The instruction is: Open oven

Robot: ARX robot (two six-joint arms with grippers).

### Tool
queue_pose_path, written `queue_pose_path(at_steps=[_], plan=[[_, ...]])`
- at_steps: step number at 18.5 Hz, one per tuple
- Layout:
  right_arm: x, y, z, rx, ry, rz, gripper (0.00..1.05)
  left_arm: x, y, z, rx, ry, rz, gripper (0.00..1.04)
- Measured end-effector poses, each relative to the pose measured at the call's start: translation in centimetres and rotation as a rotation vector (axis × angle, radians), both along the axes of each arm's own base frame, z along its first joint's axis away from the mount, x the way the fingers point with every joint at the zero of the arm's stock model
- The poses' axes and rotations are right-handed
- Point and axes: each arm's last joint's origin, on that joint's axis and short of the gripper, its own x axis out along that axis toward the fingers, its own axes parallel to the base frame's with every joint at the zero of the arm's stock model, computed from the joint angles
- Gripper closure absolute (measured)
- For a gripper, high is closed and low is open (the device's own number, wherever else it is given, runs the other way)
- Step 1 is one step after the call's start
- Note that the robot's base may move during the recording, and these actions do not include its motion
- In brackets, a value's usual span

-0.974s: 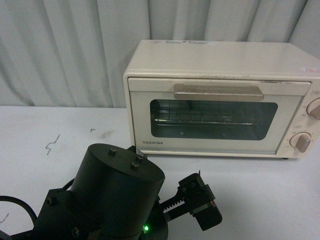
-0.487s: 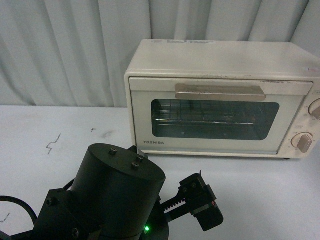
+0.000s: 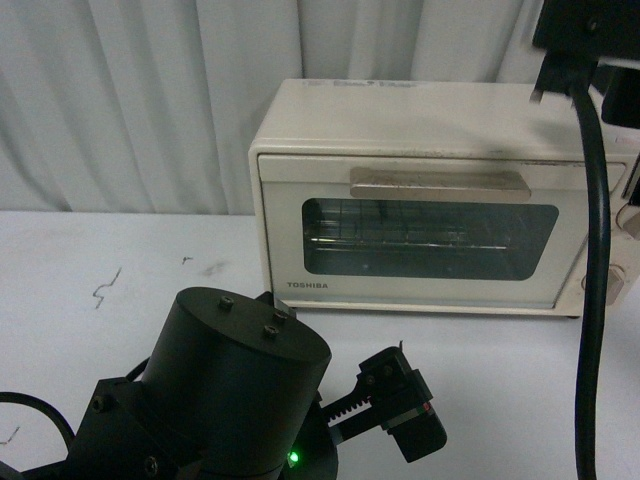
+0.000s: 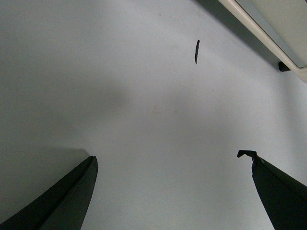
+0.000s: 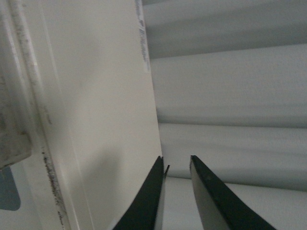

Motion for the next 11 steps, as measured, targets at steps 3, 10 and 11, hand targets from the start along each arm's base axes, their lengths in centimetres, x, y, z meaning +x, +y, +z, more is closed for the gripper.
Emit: queue_pose_path(at_steps=[3,10,11], plan=[[-0.2,0.7,-0.9,-0.071,0.06,0.072,1.02,0.0,0.0,0.0,0.0,0.0,0.0,0.07],[-0.9,2.9,-2.3,-0.085,0.175,0.241,1.03,0.0,0.0,0.0,0.0,0.0,0.0,0.07],[-0.9,3.1,-2.6,-0.081,0.187,0.249,1.03,0.0,0.0,0.0,0.0,0.0,0.0,0.07]])
